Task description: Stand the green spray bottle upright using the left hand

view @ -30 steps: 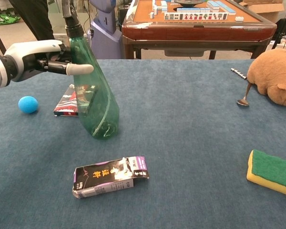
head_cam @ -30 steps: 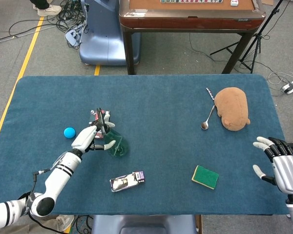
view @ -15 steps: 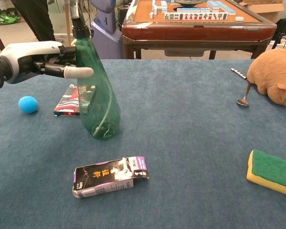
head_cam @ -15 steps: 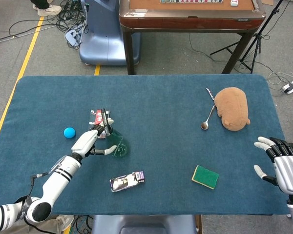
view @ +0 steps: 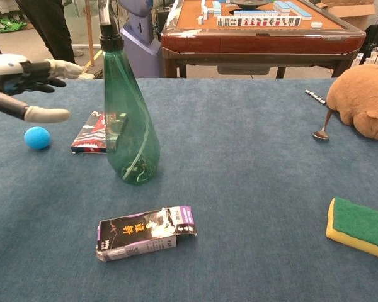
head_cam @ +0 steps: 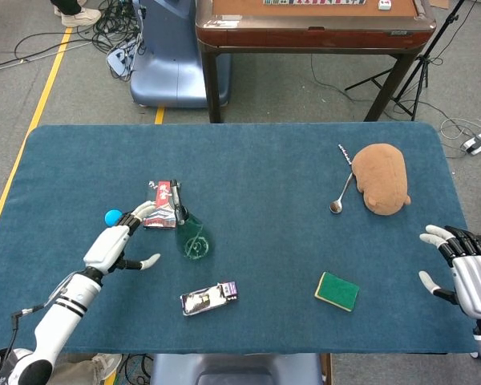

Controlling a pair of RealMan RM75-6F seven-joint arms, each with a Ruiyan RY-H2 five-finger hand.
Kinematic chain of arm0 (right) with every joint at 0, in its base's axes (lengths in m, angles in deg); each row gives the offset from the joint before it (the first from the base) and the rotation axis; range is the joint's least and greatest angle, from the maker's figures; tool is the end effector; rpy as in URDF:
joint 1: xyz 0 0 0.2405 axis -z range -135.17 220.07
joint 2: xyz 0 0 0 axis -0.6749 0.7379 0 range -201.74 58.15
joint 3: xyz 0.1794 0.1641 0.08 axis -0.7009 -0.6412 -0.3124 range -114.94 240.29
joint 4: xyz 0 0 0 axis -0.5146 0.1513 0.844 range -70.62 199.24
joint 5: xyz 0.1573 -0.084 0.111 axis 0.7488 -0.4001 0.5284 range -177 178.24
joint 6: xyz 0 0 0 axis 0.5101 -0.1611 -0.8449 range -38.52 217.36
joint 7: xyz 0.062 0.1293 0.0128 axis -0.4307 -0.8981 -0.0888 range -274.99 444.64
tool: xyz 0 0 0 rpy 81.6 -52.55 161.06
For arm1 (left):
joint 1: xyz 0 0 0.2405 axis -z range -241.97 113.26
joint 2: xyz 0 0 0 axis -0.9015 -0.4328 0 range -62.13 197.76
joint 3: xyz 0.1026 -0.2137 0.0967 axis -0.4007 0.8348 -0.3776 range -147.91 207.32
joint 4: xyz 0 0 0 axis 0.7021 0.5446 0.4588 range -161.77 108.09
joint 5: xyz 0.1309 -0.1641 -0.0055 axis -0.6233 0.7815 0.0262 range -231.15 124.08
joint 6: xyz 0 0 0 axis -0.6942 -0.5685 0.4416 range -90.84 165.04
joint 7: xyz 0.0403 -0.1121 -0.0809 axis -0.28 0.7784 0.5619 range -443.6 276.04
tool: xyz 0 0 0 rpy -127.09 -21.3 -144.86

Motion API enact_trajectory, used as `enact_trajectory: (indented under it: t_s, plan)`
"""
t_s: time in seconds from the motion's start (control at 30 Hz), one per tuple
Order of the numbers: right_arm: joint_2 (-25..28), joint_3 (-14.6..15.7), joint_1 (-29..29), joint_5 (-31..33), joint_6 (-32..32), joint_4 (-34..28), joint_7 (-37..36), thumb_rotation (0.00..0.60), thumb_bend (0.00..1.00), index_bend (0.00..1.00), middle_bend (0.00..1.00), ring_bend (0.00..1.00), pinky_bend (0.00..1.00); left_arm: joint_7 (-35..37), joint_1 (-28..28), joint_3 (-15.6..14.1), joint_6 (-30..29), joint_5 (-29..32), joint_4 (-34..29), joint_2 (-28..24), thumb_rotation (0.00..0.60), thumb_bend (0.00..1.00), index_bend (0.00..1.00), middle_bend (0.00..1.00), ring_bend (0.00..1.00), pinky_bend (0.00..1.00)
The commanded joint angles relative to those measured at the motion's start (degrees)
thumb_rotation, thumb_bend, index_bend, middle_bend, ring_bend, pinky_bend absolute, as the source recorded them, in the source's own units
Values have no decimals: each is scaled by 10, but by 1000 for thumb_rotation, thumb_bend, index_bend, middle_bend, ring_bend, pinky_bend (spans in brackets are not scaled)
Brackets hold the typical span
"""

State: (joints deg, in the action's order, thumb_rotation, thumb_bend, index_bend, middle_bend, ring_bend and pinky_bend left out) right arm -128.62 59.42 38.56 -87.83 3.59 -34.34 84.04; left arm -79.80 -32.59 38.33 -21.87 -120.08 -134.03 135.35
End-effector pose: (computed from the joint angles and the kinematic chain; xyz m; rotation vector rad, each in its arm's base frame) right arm -0.2935 -0.1760 0.1887 1.4076 -0.8766 0.9307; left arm -0.1769 0.2917 0.0785 -1.6183 -1.3980 -1.1344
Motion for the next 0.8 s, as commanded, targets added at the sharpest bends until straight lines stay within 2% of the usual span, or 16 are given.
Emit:
enact_trajectory:
  t_s: [0.03,0.3,0.5,0.8]
  plan:
    - [-2,0,-2,2,4,5,-4,600,249,293,232,137,175,1,-37,-21,-46,-32,6,-18,600,282,0,0,0,0]
    - [-6,-1,-8,7,15,19,-15,600,249,293,232,137,175,-51,-95,-35,-150,-64,49,-19,600,282,32,0,0,0]
    - [-14,-2,-12,9,22,32,-26,600,252,293,232,137,175,-153,-135,-53,-229,-92,76,-7,600,283,53,0,0,0]
    - [-19,-1,-22,6,35,37,-40,600,251,293,232,137,175,-225,-176,-84,-264,-118,45,-14,600,282,53,0,0,0]
